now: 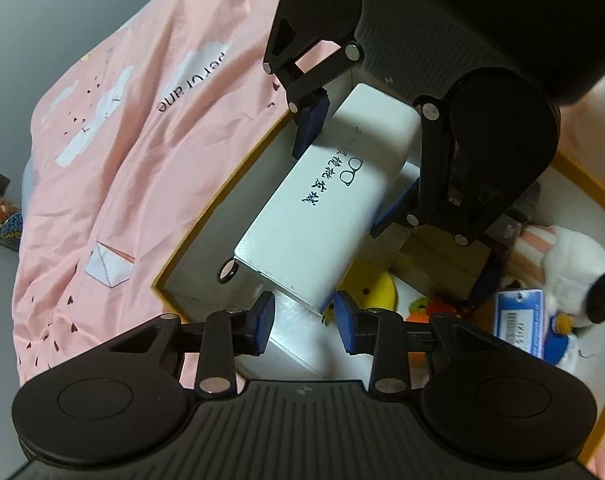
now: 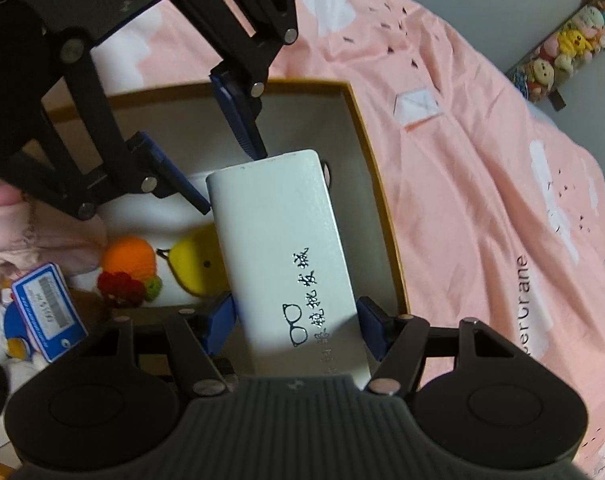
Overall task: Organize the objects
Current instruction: 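Lower the white case into the shoebox with right tool and open it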
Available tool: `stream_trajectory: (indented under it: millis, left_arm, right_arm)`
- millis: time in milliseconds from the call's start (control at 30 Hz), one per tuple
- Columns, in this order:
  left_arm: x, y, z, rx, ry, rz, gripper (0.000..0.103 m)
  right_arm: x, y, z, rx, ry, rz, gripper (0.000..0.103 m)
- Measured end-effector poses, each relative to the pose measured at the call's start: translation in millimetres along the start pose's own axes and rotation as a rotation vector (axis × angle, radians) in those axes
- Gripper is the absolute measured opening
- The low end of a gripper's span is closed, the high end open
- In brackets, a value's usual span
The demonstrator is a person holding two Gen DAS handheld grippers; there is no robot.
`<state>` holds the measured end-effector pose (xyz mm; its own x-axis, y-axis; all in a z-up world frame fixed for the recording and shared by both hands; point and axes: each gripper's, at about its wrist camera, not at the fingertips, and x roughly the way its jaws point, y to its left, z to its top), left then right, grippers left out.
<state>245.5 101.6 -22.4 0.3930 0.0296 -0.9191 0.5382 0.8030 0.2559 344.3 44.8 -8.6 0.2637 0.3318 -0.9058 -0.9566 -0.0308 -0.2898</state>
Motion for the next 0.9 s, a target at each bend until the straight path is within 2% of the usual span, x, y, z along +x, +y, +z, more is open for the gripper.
stream_trajectory:
  millis: [400, 767, 900]
  left_arm:
    - [21.4, 1.7, 4.2, -0.044, 0.061, -0.066, 0.04]
    - [17.4, -2.5, 3.1, -0.078, 0.045, -0.066, 0.04]
    - [28.6, 4.4, 9.7, -0.144, 0.092, -0.05, 0.04]
  right_arm:
    - [17.1, -3.0, -10.2, -0.019, 0.016, 0.026, 0.067]
    - [10.6, -2.7, -15.3, -0.004, 0.034, -0.028, 0.066]
    - [-6.6, -4.3, -20.2, 0.045, 0.015, -0.05, 0.064]
